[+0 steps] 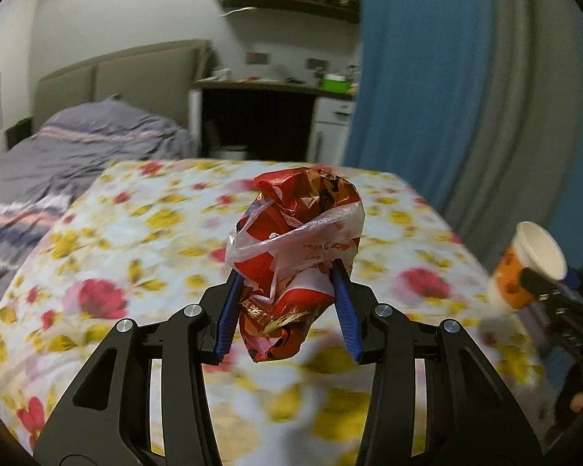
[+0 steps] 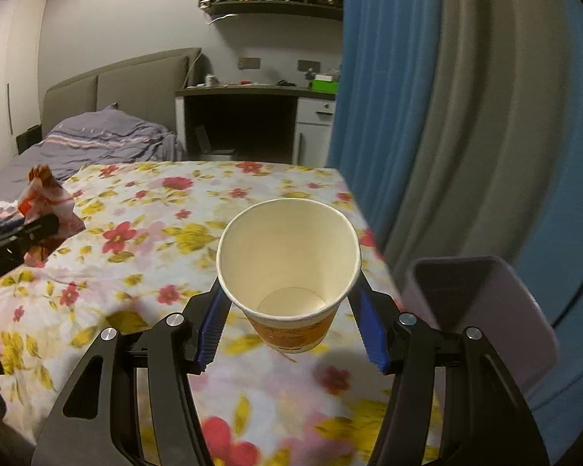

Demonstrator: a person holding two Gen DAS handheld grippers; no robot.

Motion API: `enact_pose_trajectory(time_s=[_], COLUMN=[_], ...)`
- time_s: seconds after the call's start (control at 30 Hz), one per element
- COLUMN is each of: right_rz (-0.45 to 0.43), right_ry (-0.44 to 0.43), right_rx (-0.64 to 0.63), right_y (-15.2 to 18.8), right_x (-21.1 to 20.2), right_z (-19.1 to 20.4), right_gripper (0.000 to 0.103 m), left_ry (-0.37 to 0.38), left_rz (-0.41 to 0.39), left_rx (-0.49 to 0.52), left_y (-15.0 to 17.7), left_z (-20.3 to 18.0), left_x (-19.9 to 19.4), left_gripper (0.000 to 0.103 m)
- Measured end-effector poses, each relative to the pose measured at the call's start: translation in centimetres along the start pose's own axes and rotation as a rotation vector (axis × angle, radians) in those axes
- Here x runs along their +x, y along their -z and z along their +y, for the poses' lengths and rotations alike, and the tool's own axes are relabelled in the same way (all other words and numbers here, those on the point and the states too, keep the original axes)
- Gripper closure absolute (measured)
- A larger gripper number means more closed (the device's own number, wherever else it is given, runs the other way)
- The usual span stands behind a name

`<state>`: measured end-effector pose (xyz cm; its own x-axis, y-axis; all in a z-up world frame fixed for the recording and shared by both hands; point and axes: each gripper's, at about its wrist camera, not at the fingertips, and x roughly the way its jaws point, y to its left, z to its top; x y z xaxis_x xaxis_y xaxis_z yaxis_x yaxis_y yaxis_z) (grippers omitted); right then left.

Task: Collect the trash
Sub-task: 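Carry the red-white bag and orange cup in both tools over the bin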

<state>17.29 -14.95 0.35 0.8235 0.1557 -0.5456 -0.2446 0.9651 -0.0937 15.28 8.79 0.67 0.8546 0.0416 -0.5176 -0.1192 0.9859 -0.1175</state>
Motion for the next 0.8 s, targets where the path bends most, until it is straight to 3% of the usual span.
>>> enact_pose_trajectory(time_s=[0.17, 0.5, 0.63, 0.8], right_rz=[-0.003, -0.018, -0.017, 0.012], right_ry=[0.038, 0.159, 0.239, 0.263], right_rx=[0.038, 0.125, 0.191, 0.272], right_y=[1.1, 3.1, 4.5, 6.3], right_x=[-0.9, -2.3, -2.1, -0.8], right_z=[-3.2, -11.0, -15.1, -18.7], right_gripper=[0.044, 0.044, 0.044, 0.043], left_ry=[0.081, 0.344, 0.467, 0.584], left_rz=[-0.015, 0.027, 0.062, 0.086], left_rx=[0.093, 0.196, 0.207, 0.212], left_y=[-0.4, -0.1, -0.1, 0.4], left_z=[-5.7, -17.3, -22.1, -27.7], left_x=[-0.6, 0.6, 1.9, 4.3], left_gripper=[0.06, 0.06, 0.06, 0.059])
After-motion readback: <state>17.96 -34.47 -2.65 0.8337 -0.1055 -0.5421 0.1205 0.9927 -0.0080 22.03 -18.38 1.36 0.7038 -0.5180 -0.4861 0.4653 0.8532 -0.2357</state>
